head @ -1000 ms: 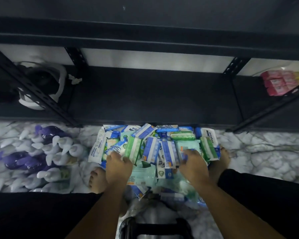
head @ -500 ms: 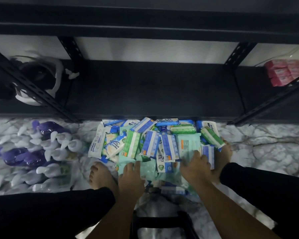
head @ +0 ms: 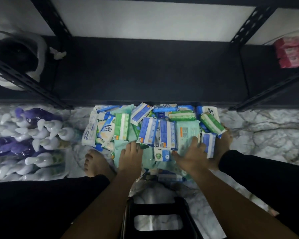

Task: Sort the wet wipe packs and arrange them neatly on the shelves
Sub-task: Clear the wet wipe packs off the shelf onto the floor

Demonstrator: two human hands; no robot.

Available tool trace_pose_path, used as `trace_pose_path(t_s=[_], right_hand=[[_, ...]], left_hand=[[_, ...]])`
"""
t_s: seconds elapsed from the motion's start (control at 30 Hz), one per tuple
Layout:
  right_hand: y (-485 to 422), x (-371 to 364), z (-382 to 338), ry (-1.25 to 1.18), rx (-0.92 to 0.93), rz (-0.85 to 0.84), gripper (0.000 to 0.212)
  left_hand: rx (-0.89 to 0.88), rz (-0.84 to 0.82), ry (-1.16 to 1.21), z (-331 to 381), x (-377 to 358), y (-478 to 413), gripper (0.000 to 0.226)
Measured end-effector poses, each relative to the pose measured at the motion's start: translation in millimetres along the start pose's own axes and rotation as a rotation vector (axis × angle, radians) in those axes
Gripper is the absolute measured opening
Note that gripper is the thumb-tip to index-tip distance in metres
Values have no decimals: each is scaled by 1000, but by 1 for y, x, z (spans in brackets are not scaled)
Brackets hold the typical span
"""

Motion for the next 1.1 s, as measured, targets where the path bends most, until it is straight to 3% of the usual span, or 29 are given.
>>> trace_pose_path(t_s=[0.17, 0.23, 0.3, 0.37, 0.43, 0.5, 0.57, 0.67, 0.73, 0.8, 0.9, 1.0, 1.1], right_hand=[[-1, 16, 4, -66, 8, -148, 91], [1, 25, 8, -63, 2, -216, 87], [3, 39, 10, -152, -11, -269, 81], [6, 58, 11, -264, -52, -312, 73], [7, 79, 16, -428, -100, -311, 61], [8, 95, 27, -610, -181, -294, 67], [11, 99, 33, -779, -196, -410, 80], [28, 113, 17, -993, -87, -574, 60], [35, 111, 9, -1165, -71, -670, 53], [37, 103, 6, -1278, -99, -694, 48], [35, 87, 7, -1323, -184, -680, 43], [29, 69, 6, -1382, -263, -667, 47], [15, 52, 10, -1422, -318, -592, 56]], left_hand=[[-95, -136, 3, 2, 5, 3, 93], [-89, -293, 247, -1, 3, 7, 102], [-21, -494, 518, -8, 3, 14, 95], [-8, -663, 602, -10, 12, 23, 92], [-47, -783, 677, -7, 32, 33, 96], [-55, -846, 963, 0, 57, 41, 93], [10, -839, 1354, 2, 79, 43, 92], [39, -802, 1844, 3, 101, 40, 94], [-10, -735, 2108, 7, 117, 37, 81], [-41, -661, 2301, 8, 131, 34, 81], [-56, -599, 2360, 5, 136, 22, 82], [133, -463, 2307, 2, 131, 2, 70], [254, -260, 2427, -3, 125, -15, 55]])
Point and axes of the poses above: each hand's wrist, its own y-axis away from the middle knuckle, its own x-axis out of the back of the hand, z = x × y, the point moved 7 cm from there along -y, towards the middle knuckle, and after that the axes turned 1 degree about y, right-handed, at the moved point
